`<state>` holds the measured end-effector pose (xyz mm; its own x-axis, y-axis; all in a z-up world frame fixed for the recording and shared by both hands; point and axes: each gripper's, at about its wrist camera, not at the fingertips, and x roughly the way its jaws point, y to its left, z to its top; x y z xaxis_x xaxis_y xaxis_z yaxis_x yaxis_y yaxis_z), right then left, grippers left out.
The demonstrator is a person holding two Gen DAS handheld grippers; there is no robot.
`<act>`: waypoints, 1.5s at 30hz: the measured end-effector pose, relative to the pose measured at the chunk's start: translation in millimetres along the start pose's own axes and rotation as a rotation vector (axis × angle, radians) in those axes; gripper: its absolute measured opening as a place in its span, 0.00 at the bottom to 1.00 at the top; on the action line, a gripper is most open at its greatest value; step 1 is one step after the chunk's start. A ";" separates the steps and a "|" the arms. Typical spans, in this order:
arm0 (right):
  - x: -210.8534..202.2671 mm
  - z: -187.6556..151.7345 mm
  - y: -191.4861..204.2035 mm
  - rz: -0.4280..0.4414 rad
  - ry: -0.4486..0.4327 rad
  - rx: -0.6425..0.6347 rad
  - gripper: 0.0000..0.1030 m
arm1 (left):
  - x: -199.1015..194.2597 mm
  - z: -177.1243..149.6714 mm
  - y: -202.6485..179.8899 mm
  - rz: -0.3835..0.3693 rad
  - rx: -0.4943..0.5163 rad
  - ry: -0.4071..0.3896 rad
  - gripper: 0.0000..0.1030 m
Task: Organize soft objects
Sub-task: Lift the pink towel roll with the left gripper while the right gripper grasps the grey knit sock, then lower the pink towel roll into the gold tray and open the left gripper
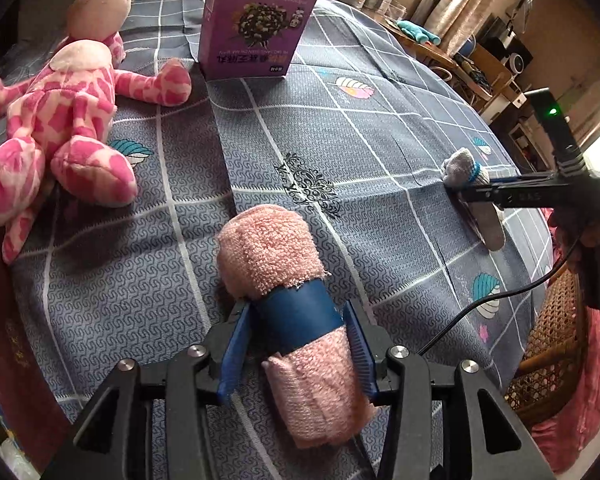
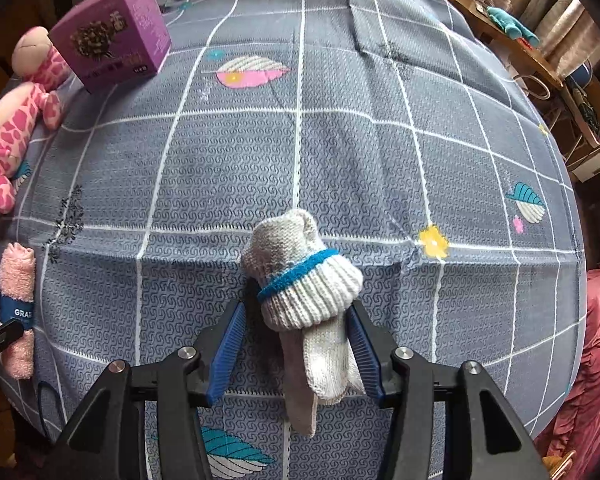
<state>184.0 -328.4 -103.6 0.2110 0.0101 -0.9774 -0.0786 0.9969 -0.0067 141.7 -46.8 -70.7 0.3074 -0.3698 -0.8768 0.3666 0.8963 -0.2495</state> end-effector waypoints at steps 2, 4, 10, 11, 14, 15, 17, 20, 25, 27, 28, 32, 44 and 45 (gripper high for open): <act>-2.4 0.3 1.4 -0.023 -0.028 0.010 0.29 | 2.3 -0.3 -2.8 0.013 -0.008 -0.012 0.51; -14.3 -1.8 5.3 0.000 -0.074 0.010 0.26 | 7.1 -4.6 -3.8 0.028 -0.017 -0.012 0.51; -49.5 -14.9 53.8 0.184 -0.180 -0.048 0.26 | 8.0 -15.7 -1.0 0.023 -0.042 -0.063 0.51; -49.2 -17.3 65.8 0.221 -0.182 -0.063 0.26 | 7.7 -16.5 -0.3 0.022 -0.046 -0.065 0.51; -35.0 -23.8 101.7 0.242 -0.170 -0.093 0.27 | 6.9 -18.2 2.4 0.017 -0.064 -0.079 0.49; -26.8 -24.5 109.0 0.241 -0.156 -0.090 0.27 | 6.7 -18.7 2.3 0.019 -0.067 -0.083 0.47; -9.6 -26.2 118.1 0.237 -0.136 -0.084 0.27 | 4.9 -20.8 1.9 0.030 -0.061 -0.094 0.41; -2.8 -32.4 124.3 0.219 -0.161 -0.113 0.28 | -4.0 -26.8 2.3 0.039 -0.067 -0.123 0.39; 1.4 -34.3 126.2 0.206 -0.175 -0.141 0.31 | -30.4 -35.2 3.5 0.068 -0.064 -0.198 0.39; 1.6 -34.4 127.1 0.200 -0.179 -0.145 0.30 | -44.0 -36.9 3.9 0.089 -0.067 -0.227 0.39; 1.7 -34.4 128.2 0.195 -0.182 -0.150 0.30 | -51.8 -38.7 4.6 0.098 -0.067 -0.245 0.39; 3.8 -32.9 133.1 0.171 -0.185 -0.177 0.31 | -79.0 -46.7 11.9 0.107 -0.087 -0.291 0.39; -0.2 -42.3 142.9 0.113 -0.211 -0.228 0.31 | -167.2 -97.8 105.7 0.258 -0.304 -0.392 0.40; -0.5 -42.9 143.8 0.108 -0.213 -0.233 0.31 | -172.7 -106.0 116.4 0.281 -0.327 -0.394 0.40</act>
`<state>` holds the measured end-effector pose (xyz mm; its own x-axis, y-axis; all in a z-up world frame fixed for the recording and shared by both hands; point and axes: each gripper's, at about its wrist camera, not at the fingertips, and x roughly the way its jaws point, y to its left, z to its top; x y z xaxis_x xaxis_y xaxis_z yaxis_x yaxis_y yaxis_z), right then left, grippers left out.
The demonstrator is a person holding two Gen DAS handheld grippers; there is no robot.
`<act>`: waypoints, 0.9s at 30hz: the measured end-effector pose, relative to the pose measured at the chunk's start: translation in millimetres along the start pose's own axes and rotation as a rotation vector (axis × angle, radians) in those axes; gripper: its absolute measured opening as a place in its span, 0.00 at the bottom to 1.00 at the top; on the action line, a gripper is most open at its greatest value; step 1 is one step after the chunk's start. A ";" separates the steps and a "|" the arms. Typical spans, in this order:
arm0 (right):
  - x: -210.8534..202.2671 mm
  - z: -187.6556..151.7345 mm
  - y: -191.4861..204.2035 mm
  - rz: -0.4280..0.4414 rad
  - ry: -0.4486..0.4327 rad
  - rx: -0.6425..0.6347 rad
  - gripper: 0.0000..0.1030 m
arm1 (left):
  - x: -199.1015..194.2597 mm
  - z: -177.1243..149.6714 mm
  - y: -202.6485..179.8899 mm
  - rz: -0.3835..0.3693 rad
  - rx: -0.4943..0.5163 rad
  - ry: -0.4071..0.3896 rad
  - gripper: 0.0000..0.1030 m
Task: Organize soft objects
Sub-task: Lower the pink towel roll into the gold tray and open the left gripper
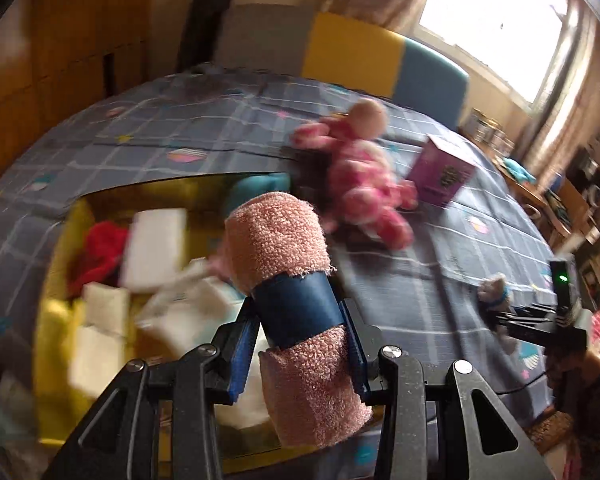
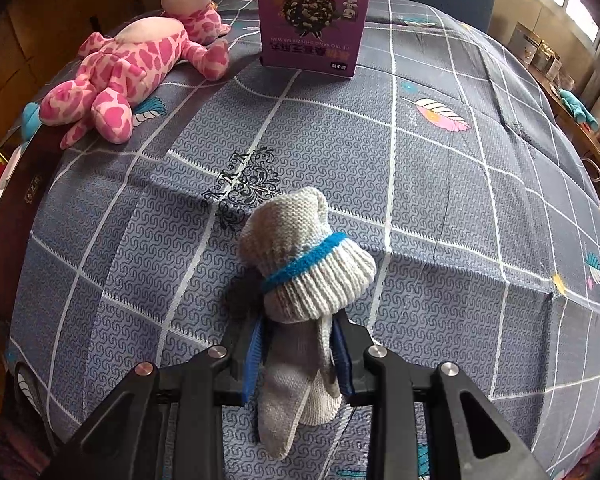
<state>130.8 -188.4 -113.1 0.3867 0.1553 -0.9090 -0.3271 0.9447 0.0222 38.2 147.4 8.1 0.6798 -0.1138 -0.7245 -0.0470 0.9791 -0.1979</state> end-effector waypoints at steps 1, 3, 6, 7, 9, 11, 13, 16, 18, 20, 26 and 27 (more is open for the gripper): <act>-0.3 -0.1 0.8 -0.004 -0.002 -0.005 0.31 | -4.0 -1.9 14.5 0.029 -0.022 -0.003 0.40; -0.9 -1.2 0.0 -0.007 -0.004 -0.009 0.31 | -12.4 -8.3 48.5 0.078 -0.078 0.000 0.40; -1.3 -1.2 0.1 -0.011 -0.006 -0.012 0.31 | -23.7 -17.9 96.0 0.154 -0.166 -0.004 0.40; -1.4 -1.2 0.2 -0.011 -0.006 -0.013 0.31 | -26.9 -21.0 108.5 0.173 -0.194 -0.003 0.40; -1.4 -1.1 -0.2 -0.010 -0.006 -0.011 0.31 | -30.2 -27.6 132.7 0.199 -0.252 0.011 0.40; -1.6 -1.2 0.0 -0.012 -0.007 -0.011 0.31 | -30.2 -35.6 148.7 0.214 -0.286 0.031 0.40; -2.2 -1.6 0.5 -0.014 -0.008 -0.012 0.31 | -26.5 -42.3 152.0 0.221 -0.264 0.065 0.41; -2.4 -1.5 0.6 -0.012 -0.008 -0.010 0.31 | -13.4 -51.7 149.0 0.241 -0.199 0.123 0.45; -2.6 -1.6 0.4 -0.012 -0.008 -0.010 0.31 | -6.3 -57.0 146.8 0.270 -0.173 0.132 0.49; -2.6 -1.4 0.3 -0.011 -0.007 -0.009 0.31 | -0.5 -60.4 149.1 0.284 -0.176 0.140 0.56; -2.9 -0.8 -1.2 -0.007 -0.006 -0.006 0.31 | -14.5 -56.7 147.3 0.283 -0.208 0.051 0.64; -2.8 -0.7 -1.6 -0.007 -0.005 -0.005 0.31 | -17.6 -56.0 146.3 0.298 -0.201 0.033 0.63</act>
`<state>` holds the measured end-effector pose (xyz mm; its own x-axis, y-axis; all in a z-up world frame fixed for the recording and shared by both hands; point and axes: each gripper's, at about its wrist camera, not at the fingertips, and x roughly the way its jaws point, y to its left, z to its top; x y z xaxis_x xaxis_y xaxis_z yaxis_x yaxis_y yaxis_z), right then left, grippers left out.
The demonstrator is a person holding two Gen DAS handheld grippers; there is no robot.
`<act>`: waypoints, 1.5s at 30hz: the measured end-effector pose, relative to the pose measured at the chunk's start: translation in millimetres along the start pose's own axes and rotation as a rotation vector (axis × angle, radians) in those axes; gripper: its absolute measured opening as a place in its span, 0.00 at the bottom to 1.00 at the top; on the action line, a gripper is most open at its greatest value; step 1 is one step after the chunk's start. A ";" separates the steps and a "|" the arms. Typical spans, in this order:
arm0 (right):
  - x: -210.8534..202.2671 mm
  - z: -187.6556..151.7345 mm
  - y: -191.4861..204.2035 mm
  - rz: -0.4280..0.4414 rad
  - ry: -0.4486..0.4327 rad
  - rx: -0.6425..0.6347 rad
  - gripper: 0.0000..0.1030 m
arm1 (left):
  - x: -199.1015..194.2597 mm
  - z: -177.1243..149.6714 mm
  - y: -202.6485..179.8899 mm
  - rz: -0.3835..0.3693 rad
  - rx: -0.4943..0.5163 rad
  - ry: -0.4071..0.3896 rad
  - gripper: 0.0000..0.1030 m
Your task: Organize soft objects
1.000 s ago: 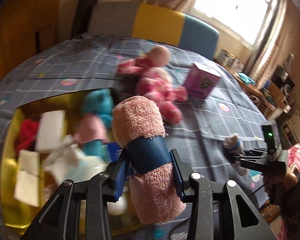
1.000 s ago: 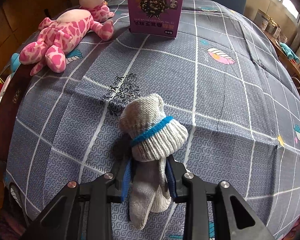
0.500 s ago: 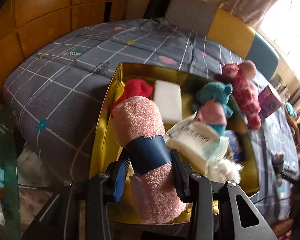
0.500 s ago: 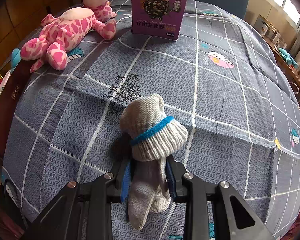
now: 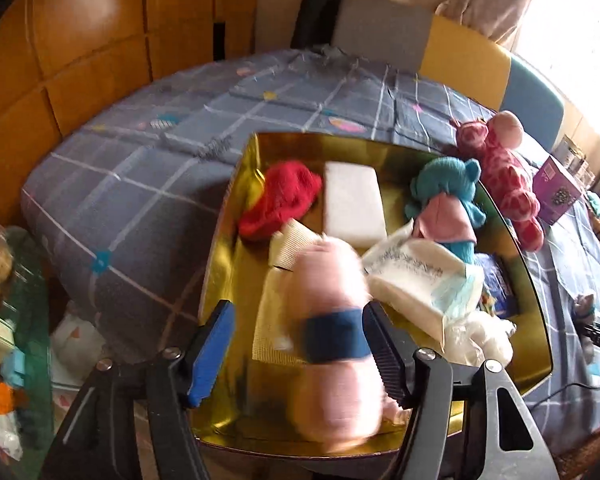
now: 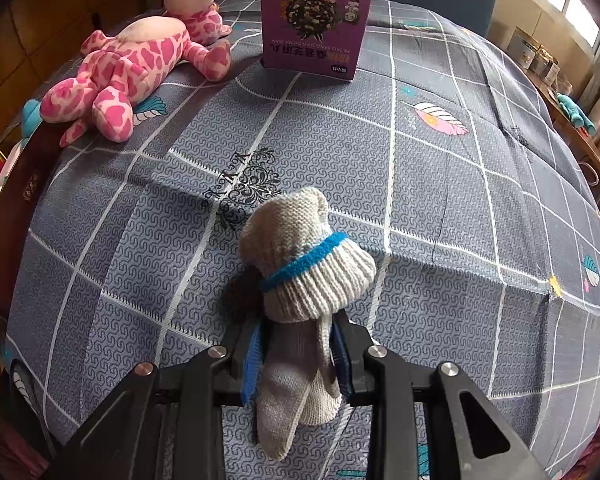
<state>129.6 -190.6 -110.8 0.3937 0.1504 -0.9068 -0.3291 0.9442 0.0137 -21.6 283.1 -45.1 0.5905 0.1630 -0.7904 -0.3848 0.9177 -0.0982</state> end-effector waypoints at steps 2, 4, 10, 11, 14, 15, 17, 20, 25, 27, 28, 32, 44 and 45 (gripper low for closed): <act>0.1 0.0 -0.2 -0.001 0.000 -0.001 0.31 | -4.5 0.9 -2.0 0.023 0.008 -0.025 0.63; 0.0 0.0 -0.3 -0.001 0.000 -0.001 0.31 | -5.3 2.6 -3.0 0.025 -0.001 -0.024 0.63; -0.8 -0.4 1.7 -0.016 -0.004 -0.015 0.30 | -11.3 1.4 -17.6 0.079 0.025 -0.049 0.63; -1.0 -0.8 1.9 -0.019 -0.005 -0.017 0.29 | -12.5 1.6 -20.3 0.084 0.027 -0.059 0.63; -2.3 -1.4 2.6 -0.027 -0.007 -0.023 0.29 | -19.9 1.9 -28.1 0.104 0.041 -0.095 0.64; -2.5 -1.5 3.2 -0.031 -0.009 -0.026 0.29 | -22.9 1.7 -29.9 0.104 0.046 -0.106 0.64; -3.1 -1.9 4.3 -0.040 -0.012 -0.032 0.29 | -26.5 2.0 -34.3 0.105 0.058 -0.122 0.65; -3.8 -2.2 5.3 -0.048 -0.015 -0.039 0.29 | -31.0 1.0 -42.4 0.097 0.082 -0.138 0.65; -4.9 -2.6 4.6 -0.051 -0.017 -0.040 0.29 | -32.5 -1.1 -52.6 0.077 0.100 -0.138 0.65; -4.6 -2.4 4.2 -0.053 -0.018 -0.042 0.29 | -32.7 -2.8 -56.8 0.071 0.108 -0.136 0.65; -4.6 -2.4 4.1 -0.053 -0.018 -0.043 0.29 | -32.6 -3.8 -59.0 0.066 0.113 -0.134 0.65; -4.7 -3.0 5.2 -0.063 -0.023 -0.053 0.29 | -32.8 -7.0 -67.0 0.060 0.131 -0.136 0.66; -6.9 -3.1 8.5 -0.087 -0.035 -0.061 0.29 | -32.0 -11.6 -79.9 0.017 0.153 -0.126 0.68; -7.1 -3.4 8.3 -0.086 -0.035 -0.056 0.29 | -32.0 -11.3 -81.3 0.012 0.156 -0.124 0.68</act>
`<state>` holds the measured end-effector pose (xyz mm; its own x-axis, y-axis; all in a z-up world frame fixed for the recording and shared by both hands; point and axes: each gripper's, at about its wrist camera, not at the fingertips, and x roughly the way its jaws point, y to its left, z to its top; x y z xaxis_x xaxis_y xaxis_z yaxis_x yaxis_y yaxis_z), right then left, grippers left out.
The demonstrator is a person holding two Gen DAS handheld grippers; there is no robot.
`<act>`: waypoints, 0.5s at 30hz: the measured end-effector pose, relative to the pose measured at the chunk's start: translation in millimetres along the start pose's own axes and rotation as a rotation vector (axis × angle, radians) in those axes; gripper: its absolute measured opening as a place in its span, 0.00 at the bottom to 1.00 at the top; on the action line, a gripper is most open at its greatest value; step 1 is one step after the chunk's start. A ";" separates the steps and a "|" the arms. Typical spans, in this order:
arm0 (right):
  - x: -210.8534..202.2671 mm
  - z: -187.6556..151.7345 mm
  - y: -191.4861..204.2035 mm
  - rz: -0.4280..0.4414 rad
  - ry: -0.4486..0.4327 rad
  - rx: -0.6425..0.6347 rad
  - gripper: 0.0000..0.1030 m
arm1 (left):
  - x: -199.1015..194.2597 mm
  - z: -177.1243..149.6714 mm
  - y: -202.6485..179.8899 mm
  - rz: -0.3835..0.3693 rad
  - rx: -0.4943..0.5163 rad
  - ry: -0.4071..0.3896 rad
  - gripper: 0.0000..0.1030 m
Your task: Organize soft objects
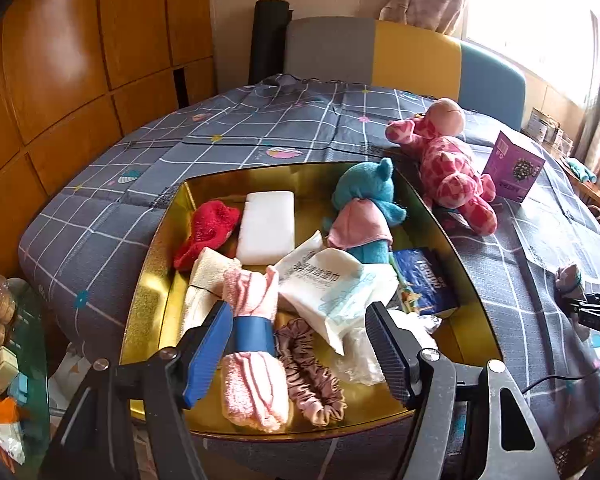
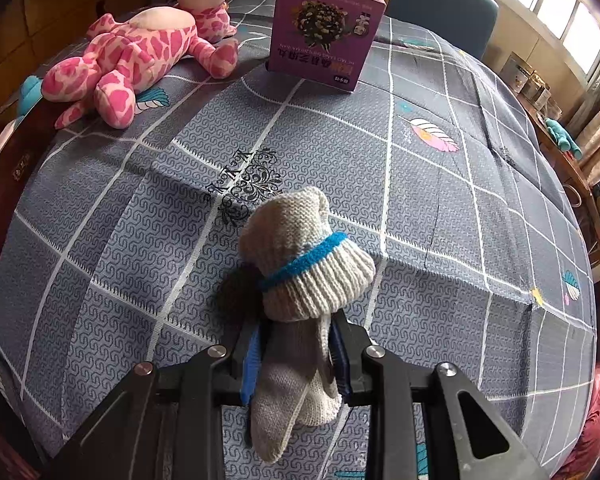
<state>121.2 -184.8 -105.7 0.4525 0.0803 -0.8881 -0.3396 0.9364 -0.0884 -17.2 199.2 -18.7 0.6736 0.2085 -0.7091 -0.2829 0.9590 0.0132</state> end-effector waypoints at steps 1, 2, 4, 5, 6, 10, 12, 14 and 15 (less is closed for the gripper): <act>0.0 -0.2 -0.5 0.001 0.000 0.009 0.29 | 0.1 0.6 -1.3 -0.003 0.003 0.000 0.68; -0.8 -1.0 -0.5 0.001 0.000 0.018 0.29 | -0.1 1.2 -3.4 -0.005 0.008 -0.001 0.68; -0.7 -1.2 -1.0 0.000 0.000 0.027 0.29 | -0.6 2.2 -6.7 -0.010 0.018 -0.003 0.68; 0.1 -0.5 -2.0 0.002 0.001 0.033 0.29 | -0.9 2.7 -8.6 -0.014 0.023 -0.004 0.68; 0.3 -0.3 -2.8 0.004 0.002 0.042 0.29 | -1.3 3.4 -11.2 -0.018 0.031 -0.006 0.68; 3.2 2.9 -6.6 0.012 0.005 0.075 0.29 | -0.1 4.3 -15.3 -0.037 0.036 0.005 0.69; 3.1 2.7 -6.3 0.009 0.005 0.085 0.29 | 1.3 2.8 -16.4 -0.043 0.039 0.014 0.69; 2.9 4.1 -7.3 0.006 0.009 0.103 0.28 | 0.6 1.6 -17.5 -0.047 0.044 0.013 0.69; 2.2 5.2 -8.5 0.007 0.012 0.119 0.27 | -0.1 1.5 -18.1 -0.051 0.046 0.011 0.69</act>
<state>129.3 -190.8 -104.5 0.4402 0.0840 -0.8940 -0.2422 0.9698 -0.0281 -11.2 182.1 -17.8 0.6787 0.1572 -0.7174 -0.2164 0.9763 0.0091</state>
